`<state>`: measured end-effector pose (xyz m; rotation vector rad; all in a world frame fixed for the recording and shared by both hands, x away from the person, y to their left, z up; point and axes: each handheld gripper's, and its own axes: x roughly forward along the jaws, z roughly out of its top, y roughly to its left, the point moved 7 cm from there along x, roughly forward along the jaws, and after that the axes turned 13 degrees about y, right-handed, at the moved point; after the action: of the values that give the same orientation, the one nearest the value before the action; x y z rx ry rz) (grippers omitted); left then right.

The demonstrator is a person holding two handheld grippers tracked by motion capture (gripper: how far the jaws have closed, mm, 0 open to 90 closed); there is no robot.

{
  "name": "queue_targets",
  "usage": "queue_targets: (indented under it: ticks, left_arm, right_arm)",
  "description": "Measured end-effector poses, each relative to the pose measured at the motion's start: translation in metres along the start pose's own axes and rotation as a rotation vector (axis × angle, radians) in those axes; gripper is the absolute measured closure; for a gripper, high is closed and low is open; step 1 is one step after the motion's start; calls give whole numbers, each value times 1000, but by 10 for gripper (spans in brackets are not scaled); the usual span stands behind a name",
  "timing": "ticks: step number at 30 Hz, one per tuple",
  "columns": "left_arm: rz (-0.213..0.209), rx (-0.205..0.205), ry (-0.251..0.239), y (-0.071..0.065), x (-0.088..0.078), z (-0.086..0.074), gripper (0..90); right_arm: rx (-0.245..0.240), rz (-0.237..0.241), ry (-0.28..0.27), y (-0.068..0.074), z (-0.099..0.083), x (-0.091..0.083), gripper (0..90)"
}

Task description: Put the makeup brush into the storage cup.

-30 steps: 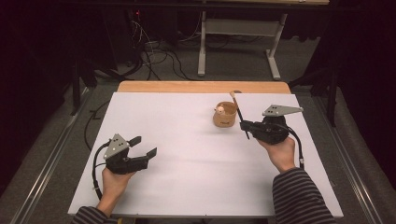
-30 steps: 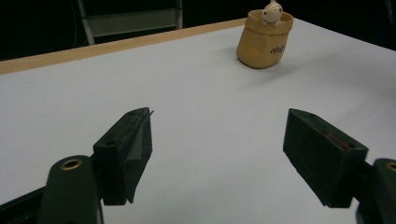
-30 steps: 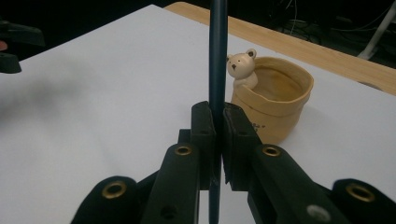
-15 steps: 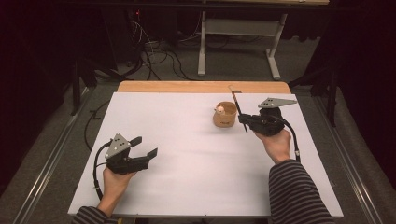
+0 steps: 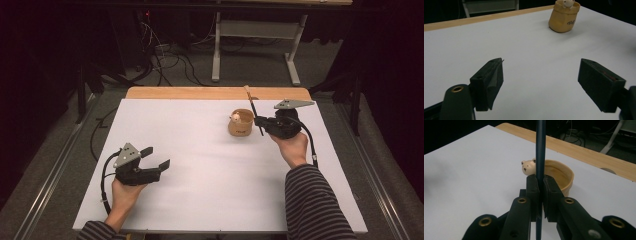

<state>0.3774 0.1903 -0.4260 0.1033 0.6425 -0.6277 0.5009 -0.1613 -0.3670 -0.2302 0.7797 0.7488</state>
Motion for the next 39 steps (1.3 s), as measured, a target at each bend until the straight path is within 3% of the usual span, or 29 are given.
queue_targets:
  ticks: [23, 39]
  left_arm:
    - [-6, 3, 4, -1, 2, -1, 206]
    - [-9, 8, 13, -1, 3, -1, 209]
  right_arm:
    - [42, -34, -15, -23, 20, 12, 866]
    - [38, -34, -5, -21, 31, 32, 866]
